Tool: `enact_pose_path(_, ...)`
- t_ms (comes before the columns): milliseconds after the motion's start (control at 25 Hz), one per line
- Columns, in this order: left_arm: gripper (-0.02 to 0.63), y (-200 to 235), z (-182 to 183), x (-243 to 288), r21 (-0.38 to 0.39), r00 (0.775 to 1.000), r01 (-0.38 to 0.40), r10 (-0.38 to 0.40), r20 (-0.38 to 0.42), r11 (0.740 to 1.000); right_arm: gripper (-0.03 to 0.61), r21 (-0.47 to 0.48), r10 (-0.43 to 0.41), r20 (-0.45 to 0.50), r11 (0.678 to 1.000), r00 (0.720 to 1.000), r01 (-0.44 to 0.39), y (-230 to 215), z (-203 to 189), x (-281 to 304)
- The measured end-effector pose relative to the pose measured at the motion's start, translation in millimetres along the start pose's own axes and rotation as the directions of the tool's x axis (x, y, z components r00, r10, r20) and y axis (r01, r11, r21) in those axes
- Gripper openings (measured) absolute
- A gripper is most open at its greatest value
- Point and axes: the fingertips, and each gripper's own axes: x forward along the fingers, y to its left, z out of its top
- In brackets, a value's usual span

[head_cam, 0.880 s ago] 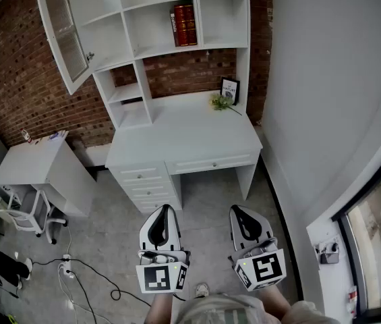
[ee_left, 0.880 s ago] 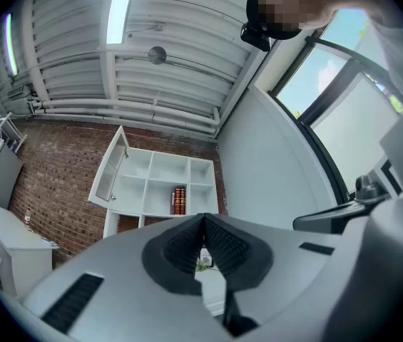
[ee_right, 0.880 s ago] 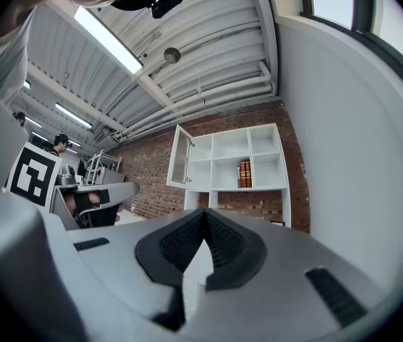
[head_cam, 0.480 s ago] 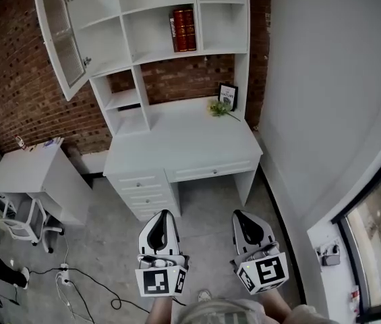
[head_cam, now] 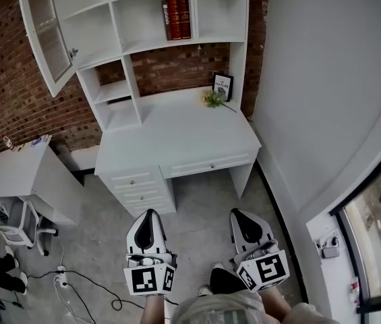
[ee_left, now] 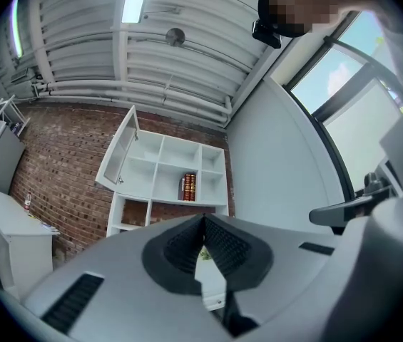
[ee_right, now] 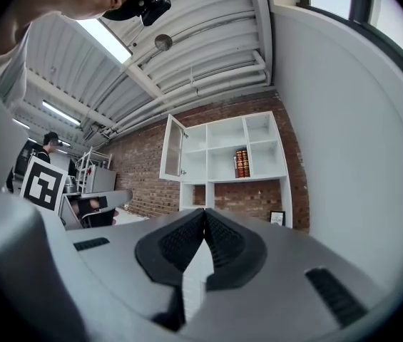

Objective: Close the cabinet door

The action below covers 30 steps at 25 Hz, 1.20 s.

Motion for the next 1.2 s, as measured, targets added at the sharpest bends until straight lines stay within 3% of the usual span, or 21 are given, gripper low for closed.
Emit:
enact_pose_path(440, 0.014, 28.5, -50.1, 108.8, 0.089, 0.999, 0.026, -0.029, 0.025, 0.996, 0.017, 0.017, 0.065, 0.077, 0.998, 0.995, -0.067, -41.6, -47.3, 131.3)
enact_pose_path(600, 0.014, 49.0, -61.1, 188.9, 0.09, 0.999, 0.007, -0.011, 0.041, 0.996, 0.017, 0.027, 0.064, 0.087, 0.997, 0.994, -0.067, -84.2, -52.0, 207.2)
enact_pose_path(920, 0.014, 98.4, -38.5, 374.3, 0.135, 0.995, -0.046, 0.035, 0.089, 0.99, 0.017, 0.01, 0.131, 0.097, 0.991, 0.987, -0.132, -157.7, -25.1, 393.6)
enact_pose_path(1200, 0.014, 132.3, -51.1, 468.5, 0.13, 0.993, -0.098, 0.088, 0.084, 0.987, 0.017, -0.004, 0.206, 0.098, 0.978, 0.974, -0.207, -181.4, -22.0, 504.4)
